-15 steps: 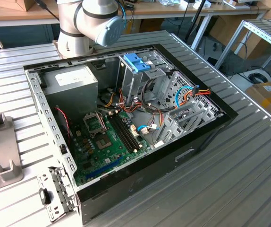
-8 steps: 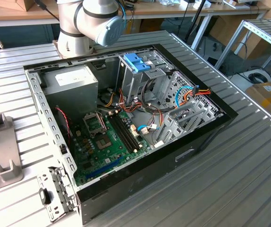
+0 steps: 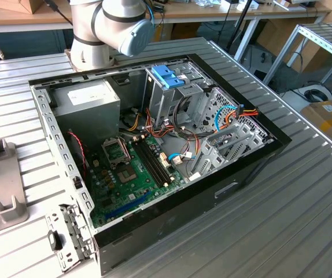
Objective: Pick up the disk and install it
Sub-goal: 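Pick up the disk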
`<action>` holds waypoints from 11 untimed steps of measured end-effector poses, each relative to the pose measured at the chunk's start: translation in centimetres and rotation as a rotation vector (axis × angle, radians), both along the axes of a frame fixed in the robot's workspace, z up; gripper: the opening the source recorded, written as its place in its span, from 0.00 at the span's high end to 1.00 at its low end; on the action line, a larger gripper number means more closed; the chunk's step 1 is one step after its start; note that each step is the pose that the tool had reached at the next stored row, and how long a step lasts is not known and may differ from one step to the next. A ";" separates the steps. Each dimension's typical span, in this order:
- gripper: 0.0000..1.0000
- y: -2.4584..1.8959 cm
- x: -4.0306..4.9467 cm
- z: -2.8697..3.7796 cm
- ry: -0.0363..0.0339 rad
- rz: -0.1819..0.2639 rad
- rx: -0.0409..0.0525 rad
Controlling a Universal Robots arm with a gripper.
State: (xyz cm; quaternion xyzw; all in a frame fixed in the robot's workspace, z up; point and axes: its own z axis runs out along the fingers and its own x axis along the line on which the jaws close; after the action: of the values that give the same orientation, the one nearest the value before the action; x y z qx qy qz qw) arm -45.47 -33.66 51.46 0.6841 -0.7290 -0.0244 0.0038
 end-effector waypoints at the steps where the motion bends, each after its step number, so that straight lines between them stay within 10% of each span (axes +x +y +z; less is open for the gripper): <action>1: 0.63 -0.36 0.05 -0.01 -0.0001 0.000 0.0000; 7: 0.63 -1.23 2.75 -0.23 0.0020 0.000 0.0001; 11: 0.63 -1.39 3.03 -0.28 0.0021 0.000 0.0000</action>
State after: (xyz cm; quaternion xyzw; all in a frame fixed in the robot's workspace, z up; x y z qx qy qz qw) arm -42.44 -35.04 51.18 0.6841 -0.7289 -0.0252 0.0046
